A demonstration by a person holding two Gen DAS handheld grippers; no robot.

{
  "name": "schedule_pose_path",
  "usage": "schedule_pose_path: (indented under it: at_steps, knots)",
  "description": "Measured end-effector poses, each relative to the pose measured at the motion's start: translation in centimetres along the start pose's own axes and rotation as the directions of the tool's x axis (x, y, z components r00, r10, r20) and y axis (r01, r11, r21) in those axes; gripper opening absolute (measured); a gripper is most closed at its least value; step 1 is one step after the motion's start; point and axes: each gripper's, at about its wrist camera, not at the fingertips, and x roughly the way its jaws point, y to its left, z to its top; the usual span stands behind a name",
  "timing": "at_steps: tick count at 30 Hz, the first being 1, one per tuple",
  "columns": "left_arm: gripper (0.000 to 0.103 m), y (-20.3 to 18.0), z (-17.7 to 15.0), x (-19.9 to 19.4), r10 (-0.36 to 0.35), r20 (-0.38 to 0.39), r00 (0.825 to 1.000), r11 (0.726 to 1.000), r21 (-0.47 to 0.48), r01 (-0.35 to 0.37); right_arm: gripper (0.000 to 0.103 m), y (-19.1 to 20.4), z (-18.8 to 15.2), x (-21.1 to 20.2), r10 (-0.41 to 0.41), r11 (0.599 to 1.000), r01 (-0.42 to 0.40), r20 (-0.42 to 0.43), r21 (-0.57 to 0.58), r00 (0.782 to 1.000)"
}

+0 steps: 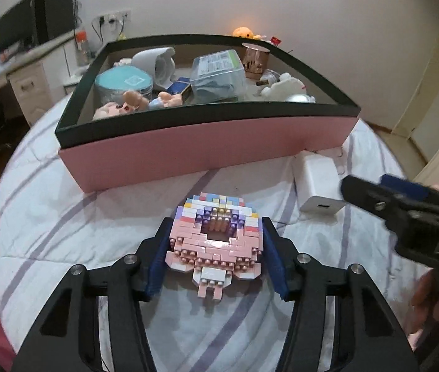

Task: Organize rigid objects
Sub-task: 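Grasp the pink block figure with the left tool while the right tool grasps the white charger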

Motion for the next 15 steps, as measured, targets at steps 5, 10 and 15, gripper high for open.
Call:
schedule_pose_path:
  at_steps: [5, 10, 15]
  knots:
    - [0.055, 0.9, -0.2, -0.6, 0.037, 0.008, 0.999, 0.999, -0.004, -0.037, 0.089, 1.3, 0.4, 1.4, 0.019, 0.999, -0.02, -0.018, -0.026, 1.0]
    - [0.055, 1.6, -0.2, -0.9, 0.055, 0.01, 0.998, 0.998, -0.014, -0.055, 0.088, 3.0, 0.3, 3.5, 0.007, 0.995, -0.013, -0.061, -0.097, 0.998]
    - [0.055, 1.7, -0.2, -1.0, 0.058, 0.009, 0.998, 0.998, -0.019, -0.058, 0.059, 3.2, -0.4, 3.1, -0.028, 0.987, 0.023, -0.024, -0.159, 0.999]
